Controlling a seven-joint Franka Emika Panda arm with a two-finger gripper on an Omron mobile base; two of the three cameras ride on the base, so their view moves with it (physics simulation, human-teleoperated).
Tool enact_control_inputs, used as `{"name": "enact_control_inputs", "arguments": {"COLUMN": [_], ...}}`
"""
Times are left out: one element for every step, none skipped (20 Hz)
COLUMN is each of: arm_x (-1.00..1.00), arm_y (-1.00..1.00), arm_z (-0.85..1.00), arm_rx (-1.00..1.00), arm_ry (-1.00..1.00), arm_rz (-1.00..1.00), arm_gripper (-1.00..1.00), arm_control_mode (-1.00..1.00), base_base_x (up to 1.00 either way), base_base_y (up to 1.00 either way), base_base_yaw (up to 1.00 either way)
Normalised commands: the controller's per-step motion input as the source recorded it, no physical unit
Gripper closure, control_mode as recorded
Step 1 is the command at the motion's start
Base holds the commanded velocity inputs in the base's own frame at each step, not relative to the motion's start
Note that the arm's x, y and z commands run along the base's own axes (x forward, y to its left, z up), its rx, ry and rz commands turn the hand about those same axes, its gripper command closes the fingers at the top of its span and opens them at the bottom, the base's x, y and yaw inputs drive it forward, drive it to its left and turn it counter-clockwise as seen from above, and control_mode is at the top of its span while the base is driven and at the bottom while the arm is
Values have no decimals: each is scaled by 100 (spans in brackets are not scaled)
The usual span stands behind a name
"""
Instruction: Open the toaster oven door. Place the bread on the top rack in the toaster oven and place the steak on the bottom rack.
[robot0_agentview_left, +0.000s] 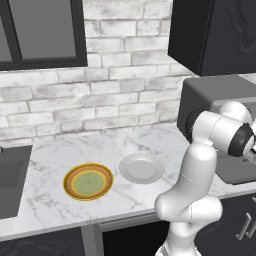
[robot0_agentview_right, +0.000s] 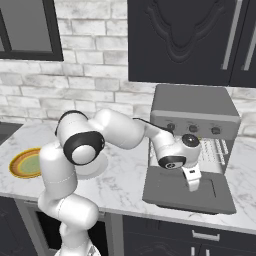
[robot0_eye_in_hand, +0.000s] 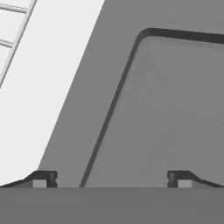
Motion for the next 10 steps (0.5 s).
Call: {"name": "enact_control_inputs", "arguments": {"arm_x": [54,55,56,57,57,55,55,52,52,52], "arm_y": [42,43,46,48,50,51,51,55,52,52], "arm_z": [21,21,26,26,26,26,28,28,30,28], "arm_rx": [13,13,11,10,11,11,11,10,11,12], "arm_ry": [0,0,-3,-5,-5,-7,-9,-14,-17,-18], "arm_rz": [-7,-6,-5,-5,-4,-3,-3,-2,-3,-4], "arm_gripper": [-100,-100,-100,-100,-100,-100,-100,-100,-100,-100], "arm_control_mode": [-100,-100,-100,-100,-100,-100,-100,-100,-100,-100], "base_base_x": [0,0,0,0,0,0,0,0,0,0], "base_base_y": [0,0,0,0,0,0,0,0,0,0], "base_base_yaw": [0,0,0,0,0,0,0,0,0,0]}}
